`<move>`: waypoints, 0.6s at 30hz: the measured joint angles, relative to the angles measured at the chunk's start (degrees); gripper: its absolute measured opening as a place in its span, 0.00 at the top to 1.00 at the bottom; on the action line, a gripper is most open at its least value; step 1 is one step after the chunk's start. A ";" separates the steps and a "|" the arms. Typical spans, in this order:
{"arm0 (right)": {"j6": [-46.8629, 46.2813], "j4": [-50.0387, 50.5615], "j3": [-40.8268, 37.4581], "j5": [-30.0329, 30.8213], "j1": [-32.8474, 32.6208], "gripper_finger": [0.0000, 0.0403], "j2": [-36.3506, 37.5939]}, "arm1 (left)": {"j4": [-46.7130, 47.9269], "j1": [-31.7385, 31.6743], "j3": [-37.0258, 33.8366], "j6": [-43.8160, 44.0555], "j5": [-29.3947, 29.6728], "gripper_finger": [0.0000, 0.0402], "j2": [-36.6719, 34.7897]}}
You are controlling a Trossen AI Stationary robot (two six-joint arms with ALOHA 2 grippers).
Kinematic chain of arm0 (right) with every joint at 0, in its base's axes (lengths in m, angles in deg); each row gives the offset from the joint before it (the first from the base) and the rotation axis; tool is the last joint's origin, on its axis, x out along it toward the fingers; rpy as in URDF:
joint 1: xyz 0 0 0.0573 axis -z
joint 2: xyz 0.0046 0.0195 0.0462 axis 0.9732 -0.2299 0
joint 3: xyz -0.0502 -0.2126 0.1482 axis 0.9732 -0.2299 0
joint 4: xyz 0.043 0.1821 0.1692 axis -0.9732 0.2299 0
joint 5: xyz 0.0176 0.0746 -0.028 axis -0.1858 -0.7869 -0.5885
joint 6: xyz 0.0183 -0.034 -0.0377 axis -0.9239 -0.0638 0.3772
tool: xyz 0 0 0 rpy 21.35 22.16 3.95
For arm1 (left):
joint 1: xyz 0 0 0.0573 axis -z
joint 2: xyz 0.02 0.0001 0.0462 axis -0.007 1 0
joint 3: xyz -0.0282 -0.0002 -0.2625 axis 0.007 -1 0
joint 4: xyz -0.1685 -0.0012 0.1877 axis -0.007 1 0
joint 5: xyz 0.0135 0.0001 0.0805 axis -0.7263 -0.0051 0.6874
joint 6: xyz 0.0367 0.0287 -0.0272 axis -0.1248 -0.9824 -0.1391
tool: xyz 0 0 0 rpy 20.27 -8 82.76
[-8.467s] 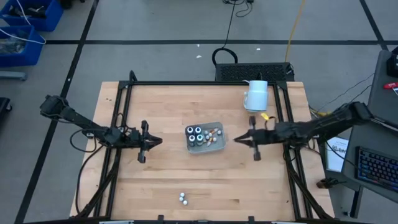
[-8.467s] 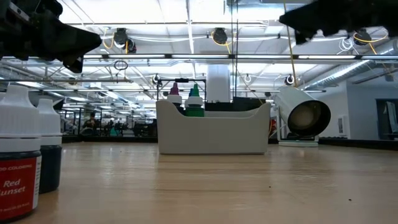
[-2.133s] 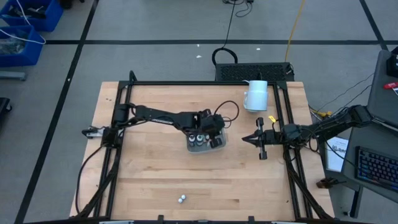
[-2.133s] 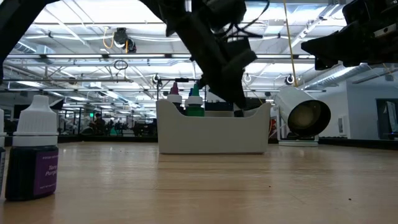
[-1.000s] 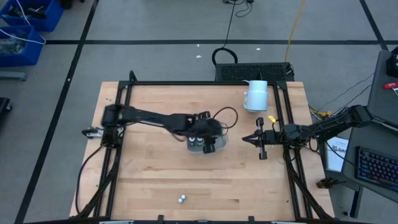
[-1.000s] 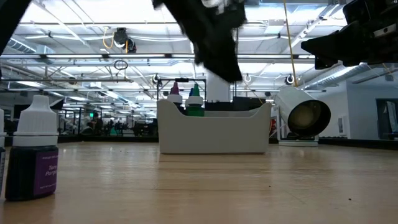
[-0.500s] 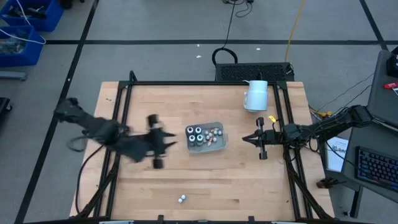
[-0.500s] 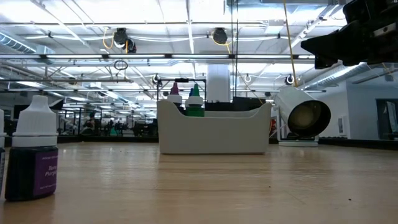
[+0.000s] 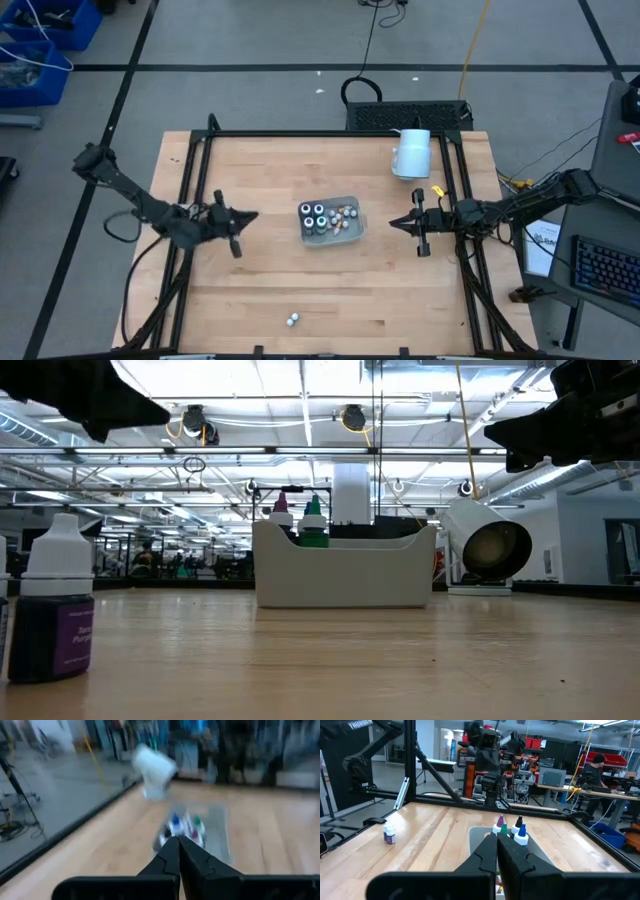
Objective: Pick & Place food coloring
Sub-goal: Put the small blue food coloring bottle into the white bin
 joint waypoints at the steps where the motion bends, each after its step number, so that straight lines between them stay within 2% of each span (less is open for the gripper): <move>1: 0.00 -0.01 0.00 0.00 0.01 0.99 0.00 | -5.30 -0.35 -2.61 -2.30 -0.06 0.99 -1.89; 5: -0.83 0.00 -0.01 -0.20 0.00 0.99 0.00 | -18.49 -1.51 -12.00 -12.36 -9.55 0.98 -9.86; 8: -1.64 -0.02 0.00 -0.26 -0.01 0.99 0.06 | -24.38 -2.81 -16.54 -14.24 -13.87 0.99 -15.63; 12: -1.82 -0.44 -0.01 -1.51 0.01 0.99 0.38 | -24.57 -5.15 -19.64 -13.86 -16.38 0.99 -21.74; 16: -2.64 -0.95 0.00 -10.16 -0.01 0.99 1.80 | -21.58 -6.99 -20.36 -13.57 -20.03 0.99 -24.46; 18: -2.98 -1.81 0.00 -10.65 -0.01 0.99 2.96 | -20.16 -7.52 -20.36 -13.13 -21.50 0.98 -24.69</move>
